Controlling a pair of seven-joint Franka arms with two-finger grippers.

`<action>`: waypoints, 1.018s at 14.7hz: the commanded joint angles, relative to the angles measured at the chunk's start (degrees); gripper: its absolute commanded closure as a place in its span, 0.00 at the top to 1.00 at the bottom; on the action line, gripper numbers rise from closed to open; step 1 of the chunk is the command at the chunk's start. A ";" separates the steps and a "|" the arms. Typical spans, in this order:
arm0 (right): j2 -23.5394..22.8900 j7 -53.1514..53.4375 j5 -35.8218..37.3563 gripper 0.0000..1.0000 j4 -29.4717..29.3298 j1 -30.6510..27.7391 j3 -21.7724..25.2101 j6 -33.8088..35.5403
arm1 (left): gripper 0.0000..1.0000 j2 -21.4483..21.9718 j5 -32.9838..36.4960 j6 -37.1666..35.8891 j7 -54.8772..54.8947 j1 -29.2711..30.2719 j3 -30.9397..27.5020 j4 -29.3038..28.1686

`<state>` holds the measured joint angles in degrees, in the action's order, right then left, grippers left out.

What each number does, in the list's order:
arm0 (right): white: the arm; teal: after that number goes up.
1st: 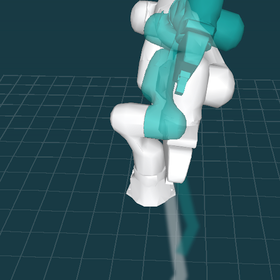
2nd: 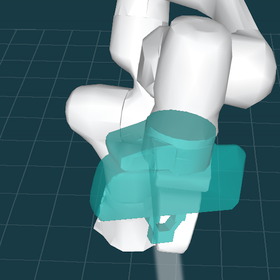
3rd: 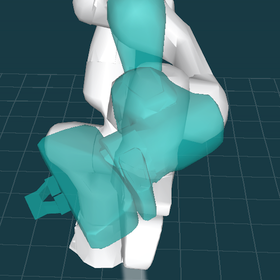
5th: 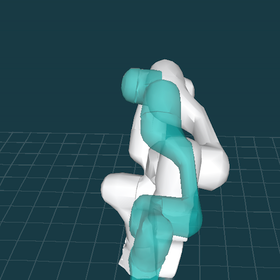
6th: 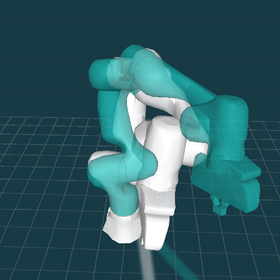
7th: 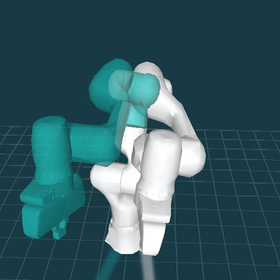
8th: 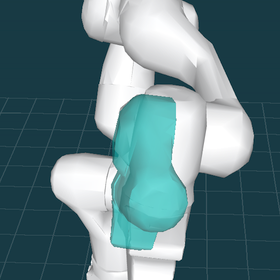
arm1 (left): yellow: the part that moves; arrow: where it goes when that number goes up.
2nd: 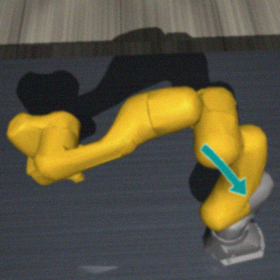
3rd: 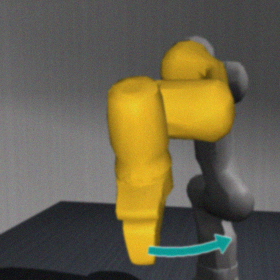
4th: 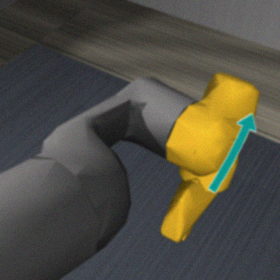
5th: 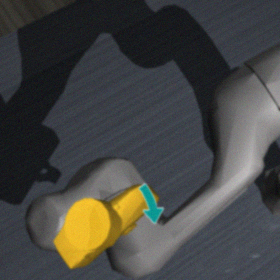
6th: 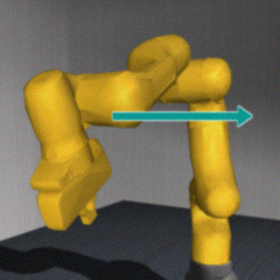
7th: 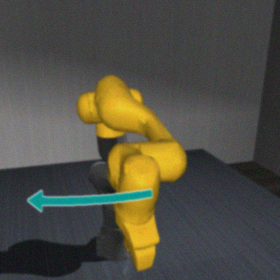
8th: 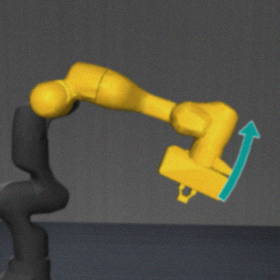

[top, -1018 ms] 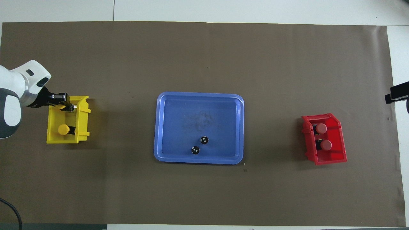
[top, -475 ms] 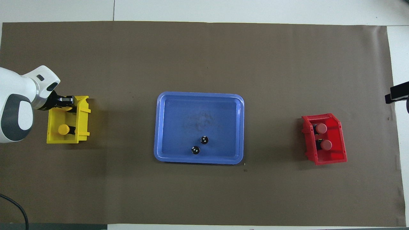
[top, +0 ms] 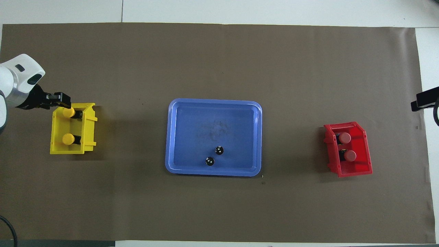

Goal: Sort red and yellow buttons by color

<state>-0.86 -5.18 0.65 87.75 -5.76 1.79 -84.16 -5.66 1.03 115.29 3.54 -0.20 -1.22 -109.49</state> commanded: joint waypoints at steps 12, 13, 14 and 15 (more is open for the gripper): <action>0.07 0.08 0.14 1.00 -0.30 -0.83 -0.64 0.13 | 1.00 7.15 -0.76 -23.51 6.39 -2.62 1.31 15.78; 0.07 0.08 0.14 1.00 -0.38 -0.92 -0.64 0.13 | 1.00 6.98 -0.76 -24.84 6.39 -2.70 1.14 16.41; 0.07 0.08 0.14 1.00 -0.38 -0.83 -0.64 0.05 | 1.00 7.06 -0.68 -24.94 6.48 -2.70 1.13 16.50; 0.07 0.17 0.14 1.00 -0.38 -0.74 -0.64 -0.04 | 1.00 7.06 -0.68 -24.85 6.48 -2.70 1.31 16.67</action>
